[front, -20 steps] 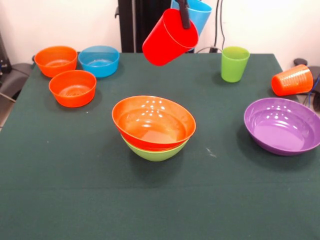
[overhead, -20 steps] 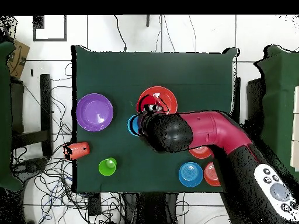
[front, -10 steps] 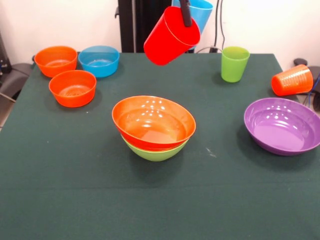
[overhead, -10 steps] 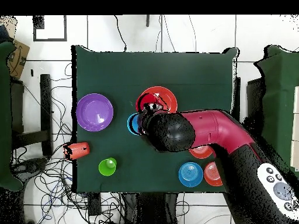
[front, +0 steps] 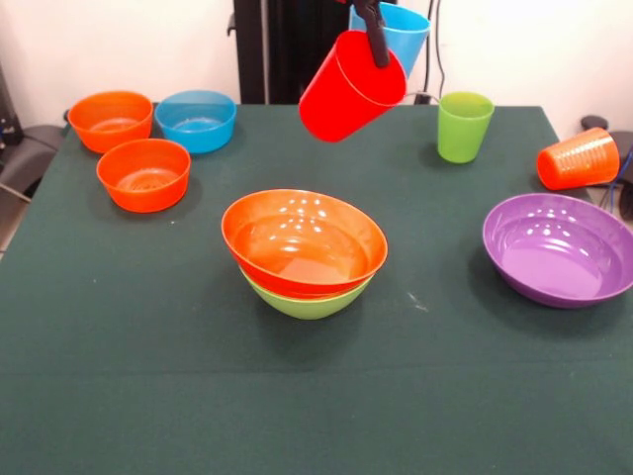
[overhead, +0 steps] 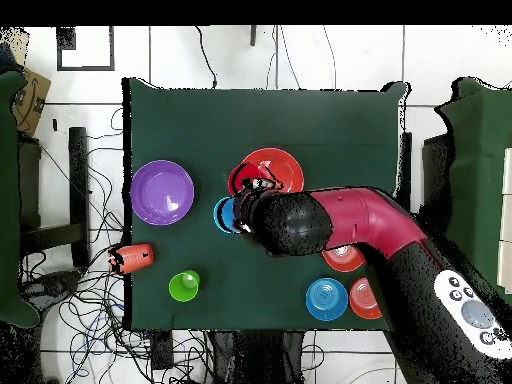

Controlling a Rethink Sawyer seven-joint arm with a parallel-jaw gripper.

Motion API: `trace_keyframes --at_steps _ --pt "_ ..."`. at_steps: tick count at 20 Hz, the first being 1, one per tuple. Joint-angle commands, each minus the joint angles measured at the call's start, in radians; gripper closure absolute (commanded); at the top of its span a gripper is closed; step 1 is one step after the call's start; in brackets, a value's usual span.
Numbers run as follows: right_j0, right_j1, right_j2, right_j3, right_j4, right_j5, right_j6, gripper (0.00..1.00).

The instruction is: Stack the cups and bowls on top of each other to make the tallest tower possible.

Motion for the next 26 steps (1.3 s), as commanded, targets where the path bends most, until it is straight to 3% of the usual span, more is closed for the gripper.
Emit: trace_keyframes --at_steps 1,26 --pt "0.063 0.083 -0.069 -0.050 -0.129 0.061 0.031 1.00" --pt "0.060 0.223 -0.105 -0.148 -0.275 0.039 0.000 1.00"
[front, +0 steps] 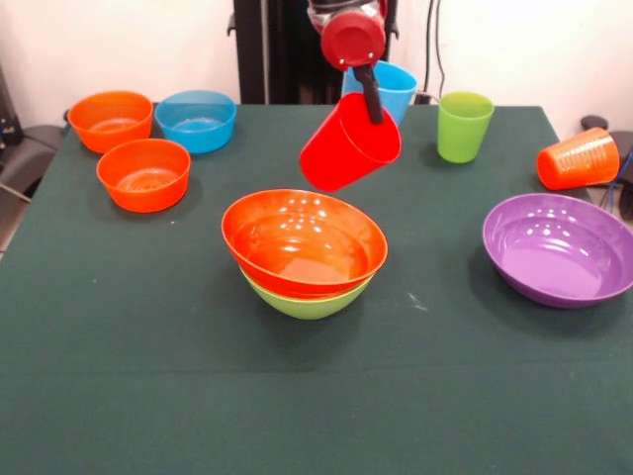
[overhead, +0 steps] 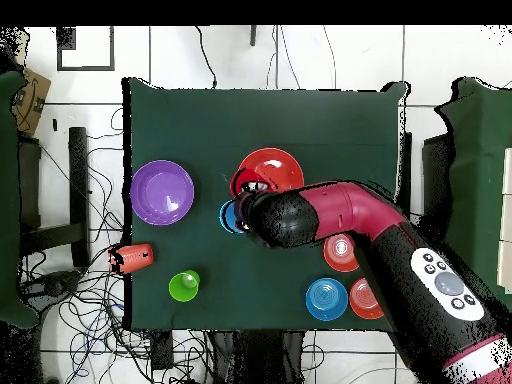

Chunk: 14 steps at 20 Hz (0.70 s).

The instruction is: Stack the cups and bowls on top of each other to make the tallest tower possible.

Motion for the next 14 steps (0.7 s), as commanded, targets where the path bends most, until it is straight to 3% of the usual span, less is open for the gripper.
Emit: trace_keyframes --at_steps 1,14 --pt "0.020 0.077 -0.061 -0.085 -0.094 0.041 0.001 1.00" --pt "0.013 0.126 -0.056 -0.148 -0.125 0.068 -0.033 1.00"
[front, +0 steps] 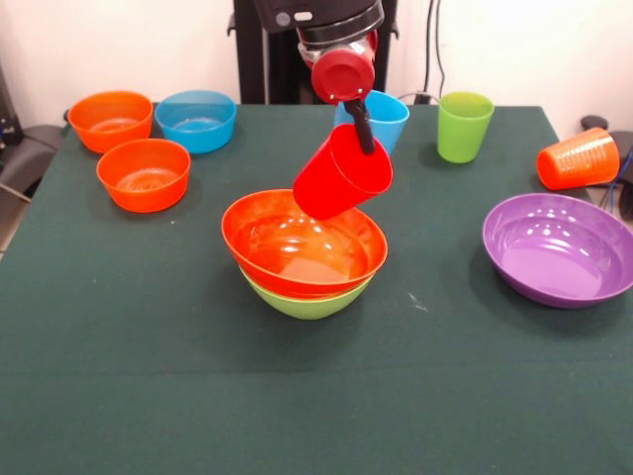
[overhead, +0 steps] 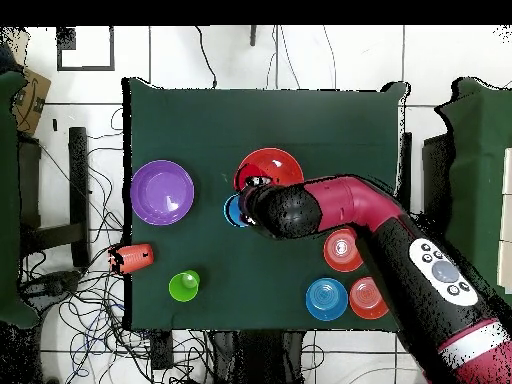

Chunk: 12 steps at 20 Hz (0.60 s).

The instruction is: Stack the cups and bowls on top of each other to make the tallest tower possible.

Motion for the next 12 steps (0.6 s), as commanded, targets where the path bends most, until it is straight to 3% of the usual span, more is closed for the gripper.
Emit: trace_keyframes --at_steps 1,12 --pt "0.013 0.050 -0.048 -0.093 -0.075 0.070 -0.036 1.00" --pt "0.007 0.093 -0.049 -0.144 -0.103 0.088 -0.081 1.00"
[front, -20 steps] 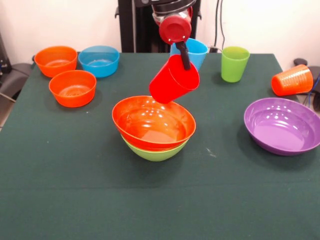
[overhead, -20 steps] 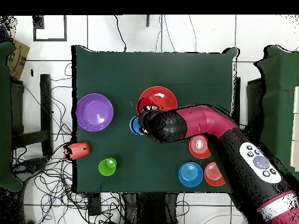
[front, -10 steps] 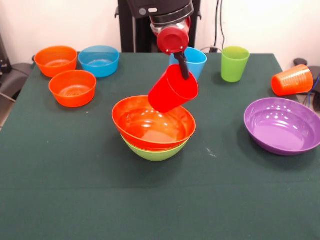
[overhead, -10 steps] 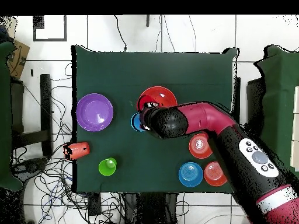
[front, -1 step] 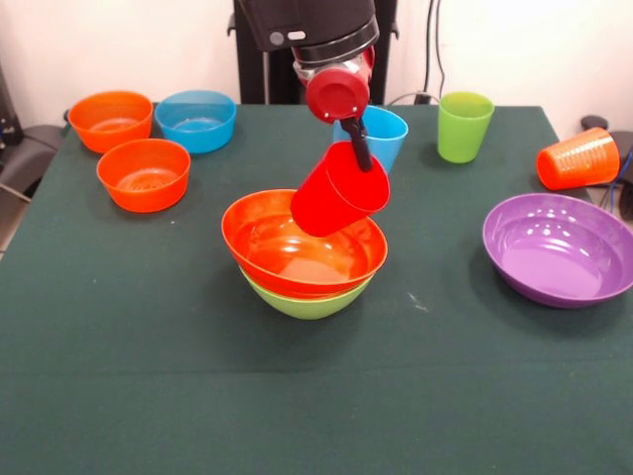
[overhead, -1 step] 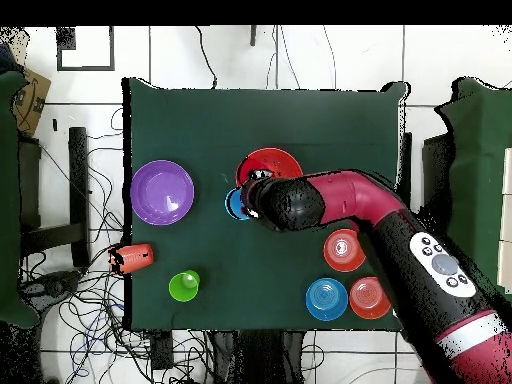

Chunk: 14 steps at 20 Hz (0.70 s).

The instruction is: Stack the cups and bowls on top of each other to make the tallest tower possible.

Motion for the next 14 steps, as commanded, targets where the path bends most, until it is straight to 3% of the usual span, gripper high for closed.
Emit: trace_keyframes --at_steps 1,14 --pt "0.007 0.048 -0.047 -0.099 -0.088 0.091 -0.088 1.00" --pt "0.001 0.086 -0.043 -0.138 -0.116 0.099 -0.117 1.00"
